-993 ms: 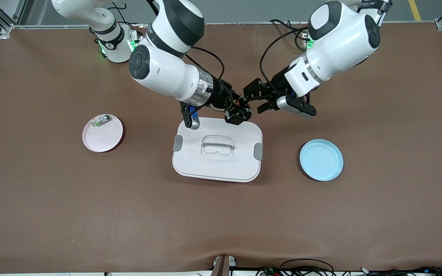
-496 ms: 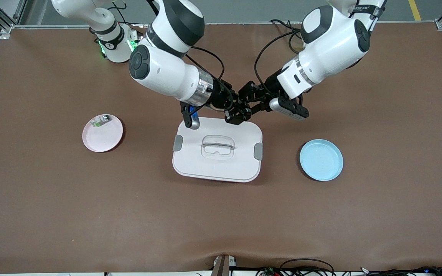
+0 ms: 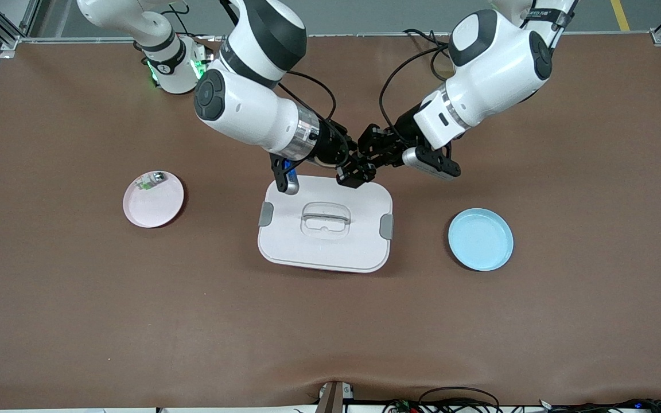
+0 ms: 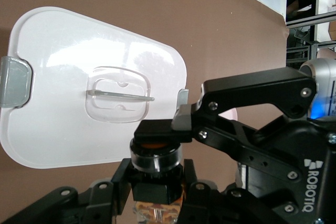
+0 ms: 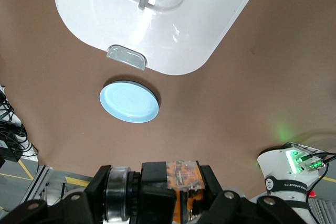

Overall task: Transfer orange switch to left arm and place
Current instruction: 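Open the right gripper and carry the switch with the left gripper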

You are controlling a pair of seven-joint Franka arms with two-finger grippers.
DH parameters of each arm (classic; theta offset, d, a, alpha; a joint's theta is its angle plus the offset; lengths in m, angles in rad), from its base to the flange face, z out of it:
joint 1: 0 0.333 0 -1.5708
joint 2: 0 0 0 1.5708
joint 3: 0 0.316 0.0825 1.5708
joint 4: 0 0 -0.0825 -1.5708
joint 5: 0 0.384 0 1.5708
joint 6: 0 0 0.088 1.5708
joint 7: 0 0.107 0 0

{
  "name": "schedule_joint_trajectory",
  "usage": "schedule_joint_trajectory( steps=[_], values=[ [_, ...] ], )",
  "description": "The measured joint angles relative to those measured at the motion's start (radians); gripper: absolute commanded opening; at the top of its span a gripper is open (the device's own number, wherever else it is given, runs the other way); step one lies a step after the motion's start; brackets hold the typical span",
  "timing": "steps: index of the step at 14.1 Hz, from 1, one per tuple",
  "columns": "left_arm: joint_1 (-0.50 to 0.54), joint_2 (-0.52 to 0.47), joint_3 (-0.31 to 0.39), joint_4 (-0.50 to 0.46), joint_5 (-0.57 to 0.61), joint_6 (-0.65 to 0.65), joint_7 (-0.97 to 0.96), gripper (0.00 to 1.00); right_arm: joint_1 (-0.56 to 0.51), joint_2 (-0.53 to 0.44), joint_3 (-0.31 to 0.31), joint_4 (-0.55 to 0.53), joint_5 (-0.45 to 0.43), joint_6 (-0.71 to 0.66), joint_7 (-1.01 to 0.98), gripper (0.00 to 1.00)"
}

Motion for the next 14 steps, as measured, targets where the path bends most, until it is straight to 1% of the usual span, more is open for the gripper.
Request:
schedule_joint_trajectory(
  steps=[2,3,5,9,12,14],
  values=[
    [0.0,0.001,0.0,0.0,0.0,0.0,0.0,0.0,0.0,0.001,0.0,0.0,0.0,0.001,0.0,0.93],
    [0.001,0.001,0.0,0.0,0.001,0.0,0.002,0.0,0.0,0.001,0.0,0.0,0.001,0.002,0.0,1.0],
    [0.006,0.003,0.0,-0.003,0.046,0.0,0.006,0.0,0.0,0.002,0.0,0.001,0.001,0.002,0.0,1.0],
    [0.048,0.006,0.002,-0.005,0.158,-0.017,0.008,0.0,0.0,0.002,-0.002,0.005,0.001,0.001,0.0,1.0],
    [0.103,0.006,0.003,-0.003,0.313,-0.082,0.009,0.0,0.0,0.002,-0.007,0.008,-0.006,-0.002,-0.004,1.0],
    [0.149,0.006,0.004,-0.001,0.434,-0.126,0.023,0.0,0.0,0.0,-0.014,0.011,-0.031,-0.03,-0.037,1.0]
  ],
)
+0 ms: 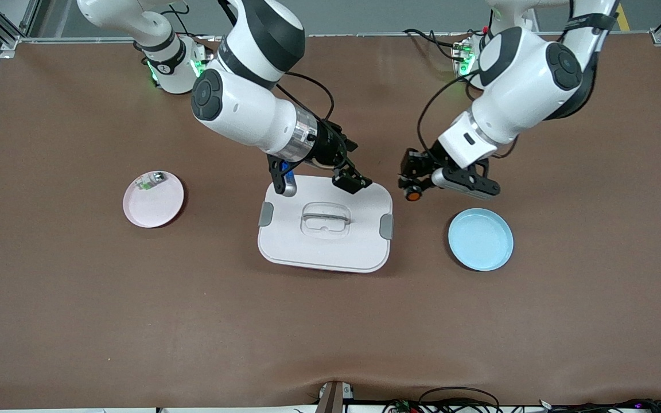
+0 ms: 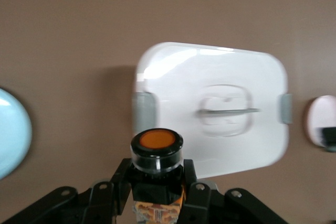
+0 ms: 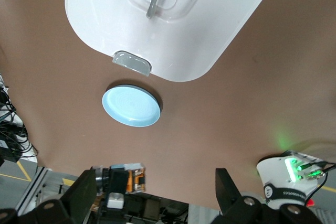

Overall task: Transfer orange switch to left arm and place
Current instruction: 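Open the right gripper and carry the switch with the left gripper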

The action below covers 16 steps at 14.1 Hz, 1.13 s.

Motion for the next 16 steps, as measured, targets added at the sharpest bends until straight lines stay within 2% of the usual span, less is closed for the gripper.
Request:
schedule_joint_trajectory(
  steps=[3,7,10,13,16],
  values=[
    [0.073,0.019,0.002,-0.004,0.103,-0.025,0.128,0.0,-0.021,-0.023,-0.014,0.011,-0.041,-0.146,-0.117,1.0],
    [0.157,0.107,0.005,-0.006,0.287,-0.026,0.43,0.0,-0.115,-0.118,-0.02,-0.006,-0.166,-0.347,-0.331,1.0],
    [0.195,0.171,0.006,-0.006,0.421,-0.026,0.566,0.0,-0.198,-0.25,-0.024,-0.146,-0.204,-0.374,-0.591,1.0],
    [0.208,0.247,0.006,-0.008,0.555,-0.026,0.628,0.0,-0.275,-0.368,-0.027,-0.296,-0.298,-0.385,-0.821,1.0],
    [0.208,0.325,0.005,-0.008,0.705,-0.022,0.634,0.0,-0.334,-0.416,-0.027,-0.35,-0.392,-0.426,-0.996,1.0]
  ],
)
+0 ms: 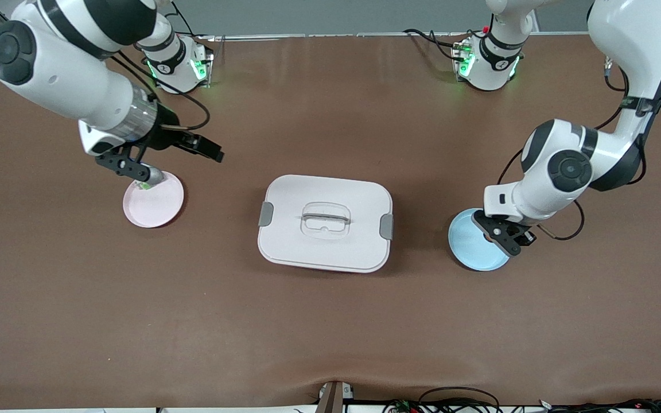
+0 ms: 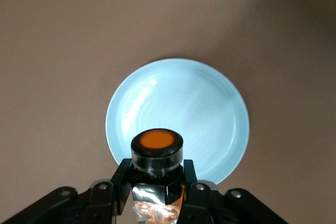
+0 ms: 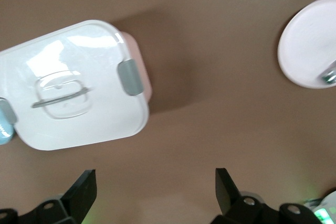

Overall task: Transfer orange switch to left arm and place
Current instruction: 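Open the right gripper and carry the switch with the left gripper, then lower the switch onto the blue plate and open the left gripper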

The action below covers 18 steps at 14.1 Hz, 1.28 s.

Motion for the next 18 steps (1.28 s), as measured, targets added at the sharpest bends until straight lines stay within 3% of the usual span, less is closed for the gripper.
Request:
schedule_joint_trajectory(
  steps=[7,11,12,13,14,18],
  values=[
    [0.008,0.14,0.001,-0.05,0.15,0.112,0.007,0.0,-0.201,-0.037,-0.002,-0.003,-0.125,-0.069,-0.394,1.0],
    [0.011,0.181,0.0,-0.052,0.263,0.15,0.009,0.0,-0.23,-0.066,-0.001,-0.003,-0.184,-0.088,-0.434,1.0],
    [0.012,0.192,0.0,-0.053,0.291,0.169,0.009,0.07,-0.237,-0.074,-0.001,-0.002,-0.19,-0.094,-0.447,1.0],
    [0.012,0.204,0.0,-0.053,0.311,0.183,0.009,0.33,-0.25,-0.081,-0.001,0.0,-0.194,-0.101,-0.464,1.0],
    [0.013,0.207,-0.001,-0.051,0.319,0.188,0.009,0.99,-0.269,-0.086,-0.001,0.004,-0.196,-0.108,-0.484,1.0],
    [0.032,0.212,0.001,-0.043,0.321,0.198,0.007,1.0,-0.35,-0.09,-0.002,0.034,-0.199,-0.111,-0.548,1.0]
  ],
)
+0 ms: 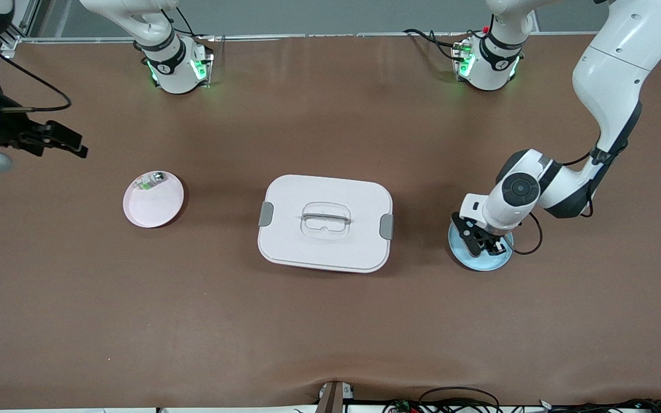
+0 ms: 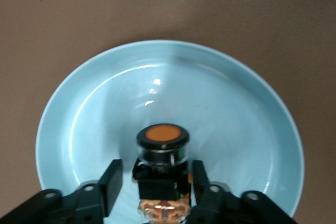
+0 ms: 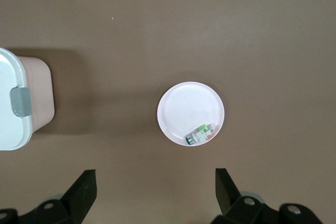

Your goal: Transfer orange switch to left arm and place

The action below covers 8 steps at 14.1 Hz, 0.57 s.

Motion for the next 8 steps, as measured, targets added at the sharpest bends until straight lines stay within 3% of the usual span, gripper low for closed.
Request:
schedule_joint_trajectory(
  steps=[3,6,8],
  values=[
    [0.019,-0.006,-0.003,0.038,-0.018,0.004,-0.006,1.0,-0.023,0.0,0.0,0.028,-0.041,0.0,-0.022,1.0],
    [0.055,-0.039,-0.012,0.075,-0.169,-0.007,-0.004,1.0,-0.054,0.0,0.001,0.059,-0.06,0.0,-0.094,1.0],
    [0.07,-0.068,-0.035,0.127,-0.279,-0.1,-0.016,1.0,-0.075,0.0,0.0,0.067,-0.06,0.0,-0.118,1.0]
  ],
)
